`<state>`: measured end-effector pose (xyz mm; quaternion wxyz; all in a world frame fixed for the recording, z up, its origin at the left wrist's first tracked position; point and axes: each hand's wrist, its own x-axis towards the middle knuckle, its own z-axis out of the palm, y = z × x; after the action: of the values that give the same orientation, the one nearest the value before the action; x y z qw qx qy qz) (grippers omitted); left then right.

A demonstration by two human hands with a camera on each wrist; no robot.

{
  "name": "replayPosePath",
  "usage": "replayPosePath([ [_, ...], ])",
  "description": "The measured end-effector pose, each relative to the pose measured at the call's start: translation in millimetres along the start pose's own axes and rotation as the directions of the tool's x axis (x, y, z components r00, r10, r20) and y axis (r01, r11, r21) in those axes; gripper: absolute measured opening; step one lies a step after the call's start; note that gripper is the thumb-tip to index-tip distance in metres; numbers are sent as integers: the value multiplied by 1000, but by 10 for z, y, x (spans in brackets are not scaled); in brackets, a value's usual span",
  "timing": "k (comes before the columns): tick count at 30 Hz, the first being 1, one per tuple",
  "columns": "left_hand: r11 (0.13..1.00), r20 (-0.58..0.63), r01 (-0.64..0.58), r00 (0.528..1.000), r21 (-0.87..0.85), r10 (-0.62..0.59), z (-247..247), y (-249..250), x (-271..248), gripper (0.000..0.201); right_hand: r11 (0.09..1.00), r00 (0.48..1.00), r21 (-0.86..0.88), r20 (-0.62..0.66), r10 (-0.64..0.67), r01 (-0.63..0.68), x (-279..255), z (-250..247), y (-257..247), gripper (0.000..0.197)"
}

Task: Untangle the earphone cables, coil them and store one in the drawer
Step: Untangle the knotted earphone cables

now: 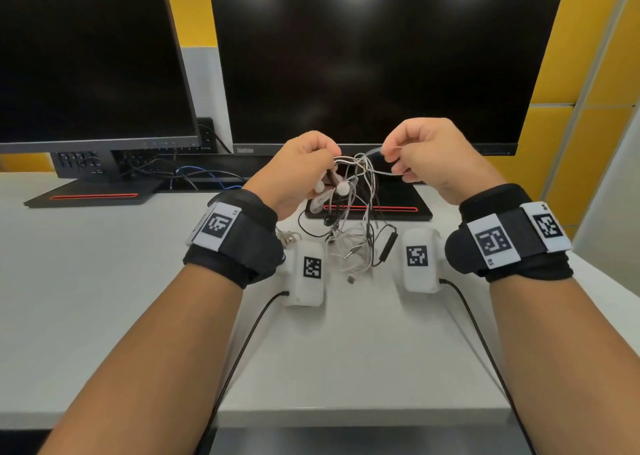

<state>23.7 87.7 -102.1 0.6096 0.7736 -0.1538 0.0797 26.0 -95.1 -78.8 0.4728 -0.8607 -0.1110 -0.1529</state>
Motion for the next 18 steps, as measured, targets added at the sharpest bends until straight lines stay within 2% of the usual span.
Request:
replayPosePath([
  [2,998,29,-5,1000,-58,7,26,1,-13,22,991,989,56,87,118,-123,-1,39,-86,14],
  [4,995,61,-30,997,-98,36,46,4,-18,20,964,975,189,153,160,-188,-8,56,-129,17],
  [6,989,72,-54,995,-139,65,57,14,-20,23,973,979,200,191,76,-115,-36,47,-94,25],
  [8,982,74,-75,993,-172,89,70,30,-28,26,996,971,87,234,-56,36,-67,40,-10,30],
  [10,979,78,-78,992,-190,94,78,43,-30,26,995,972,27,213,-95,91,-63,39,69,25],
  [13,976,88,-42,994,-213,62,65,47,-27,23,991,992,101,86,-95,86,-5,43,108,15],
  [15,990,114,-39,992,-135,55,58,28,-31,16,983,995,170,63,-81,69,-4,53,97,10],
  [18,995,155,-62,987,81,49,81,-18,-27,20,978,994,197,65,-87,73,-8,80,89,8],
])
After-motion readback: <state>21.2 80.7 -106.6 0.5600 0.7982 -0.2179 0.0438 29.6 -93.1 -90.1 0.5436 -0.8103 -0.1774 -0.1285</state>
